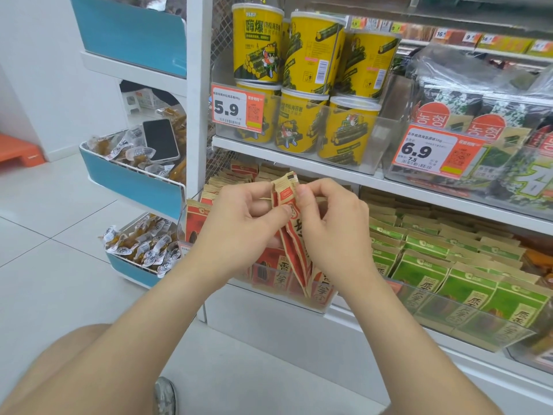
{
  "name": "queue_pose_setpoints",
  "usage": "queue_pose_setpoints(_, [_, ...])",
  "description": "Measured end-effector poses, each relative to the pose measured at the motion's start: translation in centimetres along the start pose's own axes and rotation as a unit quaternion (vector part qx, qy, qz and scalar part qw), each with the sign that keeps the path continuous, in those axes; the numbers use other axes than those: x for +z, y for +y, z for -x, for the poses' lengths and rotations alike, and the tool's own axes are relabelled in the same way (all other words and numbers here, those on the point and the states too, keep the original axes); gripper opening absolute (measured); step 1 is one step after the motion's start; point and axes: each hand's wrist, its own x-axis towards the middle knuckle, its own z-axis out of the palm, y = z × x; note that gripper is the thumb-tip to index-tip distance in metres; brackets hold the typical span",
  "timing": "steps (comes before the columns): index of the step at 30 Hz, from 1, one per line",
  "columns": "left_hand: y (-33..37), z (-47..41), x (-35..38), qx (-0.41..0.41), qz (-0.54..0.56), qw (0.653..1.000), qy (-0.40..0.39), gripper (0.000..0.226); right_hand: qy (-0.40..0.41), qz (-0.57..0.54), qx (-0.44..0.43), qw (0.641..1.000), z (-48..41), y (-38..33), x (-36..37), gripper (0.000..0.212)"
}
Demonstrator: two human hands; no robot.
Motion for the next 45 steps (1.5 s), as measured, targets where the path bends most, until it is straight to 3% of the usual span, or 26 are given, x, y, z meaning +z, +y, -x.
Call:
queue_pose_setpoints(6, [-0.1, -0.2, -0.6, 0.007, 0.01, 1.0, 0.002, 0.024, -0.031, -0.143, 0.027, 0.989, -0.5, 0.4, -0.6, 0.007])
queue_pose_setpoints(11, [0.5, 0.0, -0.6, -0.018, 0.052, 0.998, -0.04, 0.035, -0.041, -0.11, 0.019, 0.993, -0.2, 0.4, -0.8, 0.001])
queue_pose_setpoints(13, [0.4, 0.1, -0.5, -0.013, 0.062, 0.997, -0.032, 0.035, -0.038, -0.111, 0.017, 0.993, 0.0, 0.1, -0.8, 0.001])
queue_pose_setpoints(18, [-0.4, -0.3, -0.9, 0.035, 0.044, 0.998, 0.011, 0.027, -0.06, -0.143, 0.031, 0.987, 0.1, -0.3, -0.9, 0.024])
queue_pose_setpoints(24, [-0.5, -0.5, -1.4, 0.051, 0.039, 0.995, 0.075, 0.014, -0.095, -0.183, 0.025, 0.978, 0.4, -0.8, -0.5, 0.006])
queue_pose_setpoints(37, [-0.4, -0.7, -1.0, 0.021, 0.058, 0.993, 0.098, 0.008, -0.118, -0.343, 0.181, 0.914, 0.2, -2.1, -0.4, 0.022])
queue_pose_setpoints(41, [-0.5, -0.8, -1.1, 0.019, 0.063, 0.992, 0.106, 0.008, -0.122, -0.333, 0.161, 0.921, 0.2, -2.0, -0.5, 0.017])
queue_pose_setpoints(45, [-0.2, -0.9, -1.3, 0.021, 0.094, 0.983, 0.156, 0.011, -0.166, -0.248, 0.102, 0.949, 0.1, -1.4, -1.5, 0.013])
